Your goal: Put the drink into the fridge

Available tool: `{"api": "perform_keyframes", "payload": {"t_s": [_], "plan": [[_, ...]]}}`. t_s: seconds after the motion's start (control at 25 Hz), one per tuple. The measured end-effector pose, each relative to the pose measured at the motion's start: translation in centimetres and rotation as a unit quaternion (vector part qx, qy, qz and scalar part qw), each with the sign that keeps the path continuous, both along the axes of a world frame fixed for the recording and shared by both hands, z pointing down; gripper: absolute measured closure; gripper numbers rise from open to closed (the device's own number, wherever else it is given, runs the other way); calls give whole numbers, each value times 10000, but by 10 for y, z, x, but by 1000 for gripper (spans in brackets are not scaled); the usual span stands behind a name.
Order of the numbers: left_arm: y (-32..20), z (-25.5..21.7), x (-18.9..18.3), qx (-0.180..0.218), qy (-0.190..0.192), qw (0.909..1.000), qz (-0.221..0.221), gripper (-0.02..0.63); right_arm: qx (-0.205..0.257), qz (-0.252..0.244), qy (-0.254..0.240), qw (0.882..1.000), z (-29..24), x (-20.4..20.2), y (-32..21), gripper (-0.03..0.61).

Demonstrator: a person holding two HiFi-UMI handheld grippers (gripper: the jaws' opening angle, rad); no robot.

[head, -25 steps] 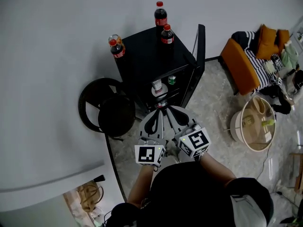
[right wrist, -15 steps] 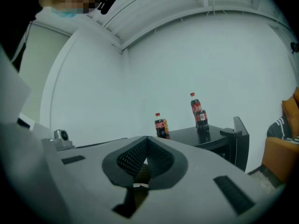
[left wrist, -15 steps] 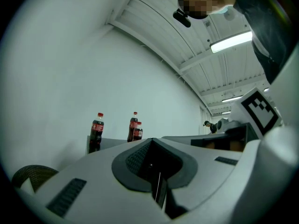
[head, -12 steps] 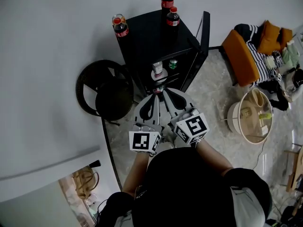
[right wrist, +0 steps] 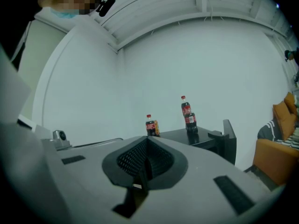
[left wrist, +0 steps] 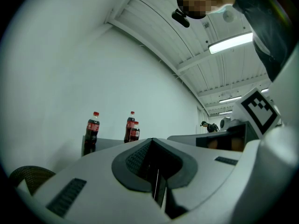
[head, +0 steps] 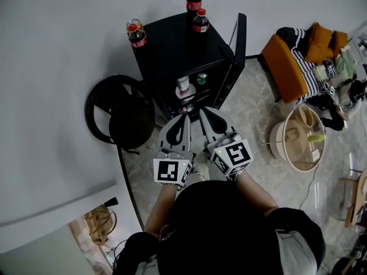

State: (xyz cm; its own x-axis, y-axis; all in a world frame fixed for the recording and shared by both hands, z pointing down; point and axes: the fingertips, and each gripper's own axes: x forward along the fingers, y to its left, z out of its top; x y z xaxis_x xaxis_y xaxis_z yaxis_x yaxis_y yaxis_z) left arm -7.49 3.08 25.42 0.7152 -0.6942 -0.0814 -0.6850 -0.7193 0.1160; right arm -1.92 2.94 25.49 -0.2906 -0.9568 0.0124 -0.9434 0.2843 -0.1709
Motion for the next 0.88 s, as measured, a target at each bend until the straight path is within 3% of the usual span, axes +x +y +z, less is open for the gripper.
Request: {"api": "perform_keyframes", "payload": {"t_s": [0.36,0.68,0.88], "plan": [[-22,0,29,29,-91,10000,-22,604,31,8,28,10000,0,32,-28,565],[-59,-7,62,124,-214,9996,-157,604,-39,-79,43,10000,-5,66,-86,565],[-93,-13,84,193,-310,9989,-279,604,153,-277,32,9995,-18,89,-131,565]]}}
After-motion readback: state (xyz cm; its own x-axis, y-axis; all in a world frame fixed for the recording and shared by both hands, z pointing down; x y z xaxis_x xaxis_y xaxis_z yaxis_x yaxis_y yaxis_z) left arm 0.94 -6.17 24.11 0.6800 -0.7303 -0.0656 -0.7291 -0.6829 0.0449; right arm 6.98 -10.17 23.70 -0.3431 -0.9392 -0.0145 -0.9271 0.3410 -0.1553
